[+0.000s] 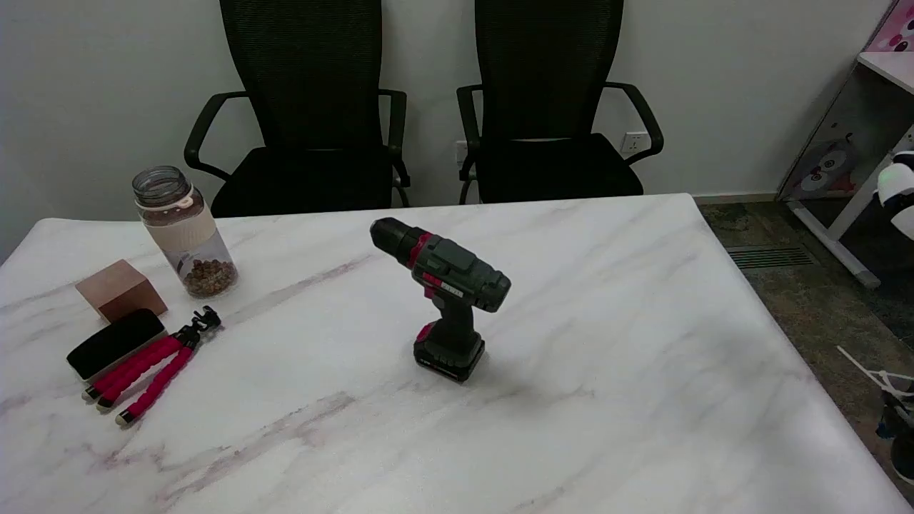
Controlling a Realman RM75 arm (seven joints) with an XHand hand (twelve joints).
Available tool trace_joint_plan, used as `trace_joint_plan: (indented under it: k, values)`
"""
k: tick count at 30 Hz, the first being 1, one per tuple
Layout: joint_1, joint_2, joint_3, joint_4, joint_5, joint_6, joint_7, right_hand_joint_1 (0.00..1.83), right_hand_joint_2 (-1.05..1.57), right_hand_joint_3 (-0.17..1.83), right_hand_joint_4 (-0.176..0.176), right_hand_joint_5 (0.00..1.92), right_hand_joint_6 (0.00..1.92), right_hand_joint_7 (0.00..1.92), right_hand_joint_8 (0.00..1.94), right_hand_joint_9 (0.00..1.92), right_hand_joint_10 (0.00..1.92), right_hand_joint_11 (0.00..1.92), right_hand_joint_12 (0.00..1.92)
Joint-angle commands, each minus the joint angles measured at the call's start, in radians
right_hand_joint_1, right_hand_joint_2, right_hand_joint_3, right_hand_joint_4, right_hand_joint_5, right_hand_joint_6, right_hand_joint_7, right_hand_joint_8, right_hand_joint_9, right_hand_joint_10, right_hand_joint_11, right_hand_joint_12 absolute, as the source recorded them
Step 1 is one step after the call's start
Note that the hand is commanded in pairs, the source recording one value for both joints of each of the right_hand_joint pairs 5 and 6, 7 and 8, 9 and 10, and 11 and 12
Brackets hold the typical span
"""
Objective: Pick up the power screwdriver.
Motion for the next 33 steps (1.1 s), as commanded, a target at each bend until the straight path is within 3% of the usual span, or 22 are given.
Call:
trace_joint_plan:
  k: [1, 10, 19, 33]
  values:
    - [-0.092, -0.026, -0.022, 0.005, -0.182, -0.062, 0.176, 0.85, 0.55, 0.96, -0.176, 0.79, 0.79, 0.79, 0.79, 0.68, 0.68, 0.85, 0.85]
    - [-0.101, -0.029, -0.022, 0.001, -0.254, -0.081, 0.149, 0.85, 0.54, 0.95, -0.176, 0.79, 0.79, 0.79, 0.79, 0.69, 0.69, 0.85, 0.85]
    - [-0.01, -0.004, -0.022, -0.014, -0.63, 0.083, -0.35, 0.91, 0.51, 0.9, -0.176, 0.75, 0.75, 0.75, 0.75, 0.68, 0.68, 0.84, 0.84]
    - [0.036, 0.006, -0.022, 0.138, -0.776, 0.181, -0.385, 0.93, 0.57, 0.84, -0.176, 0.84, 0.84, 0.84, 0.84, 0.75, 0.75, 0.9, 0.9]
